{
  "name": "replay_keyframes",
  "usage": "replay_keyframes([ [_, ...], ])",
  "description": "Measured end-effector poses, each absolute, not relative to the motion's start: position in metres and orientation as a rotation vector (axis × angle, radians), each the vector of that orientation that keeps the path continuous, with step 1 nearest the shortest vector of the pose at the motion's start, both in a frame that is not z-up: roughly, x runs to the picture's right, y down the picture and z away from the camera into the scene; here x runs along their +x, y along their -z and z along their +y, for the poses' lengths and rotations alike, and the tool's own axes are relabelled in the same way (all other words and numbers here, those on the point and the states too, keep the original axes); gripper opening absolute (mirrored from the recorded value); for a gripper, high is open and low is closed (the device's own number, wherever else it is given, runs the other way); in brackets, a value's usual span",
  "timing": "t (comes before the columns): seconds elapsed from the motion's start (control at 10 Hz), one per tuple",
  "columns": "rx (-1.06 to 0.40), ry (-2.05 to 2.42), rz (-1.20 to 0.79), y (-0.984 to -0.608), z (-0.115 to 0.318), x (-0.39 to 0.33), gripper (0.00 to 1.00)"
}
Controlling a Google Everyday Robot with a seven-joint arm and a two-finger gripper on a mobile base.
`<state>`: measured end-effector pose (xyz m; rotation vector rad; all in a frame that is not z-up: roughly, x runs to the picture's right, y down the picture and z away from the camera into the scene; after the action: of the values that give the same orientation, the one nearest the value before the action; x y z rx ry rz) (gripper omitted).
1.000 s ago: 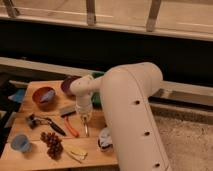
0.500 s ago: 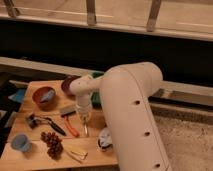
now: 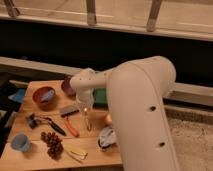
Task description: Place fork in tray
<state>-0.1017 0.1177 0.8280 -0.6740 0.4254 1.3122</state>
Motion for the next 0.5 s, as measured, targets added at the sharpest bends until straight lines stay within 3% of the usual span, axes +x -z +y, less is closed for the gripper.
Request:
replay_keyframes([
  [0.3, -0.557, -1.349, 0.367, -0.784, 0.057, -0.084, 0.00],
  [0.5, -0.481, -1.404, 0.349, -0.776, 0.013, -0.054, 0.00],
])
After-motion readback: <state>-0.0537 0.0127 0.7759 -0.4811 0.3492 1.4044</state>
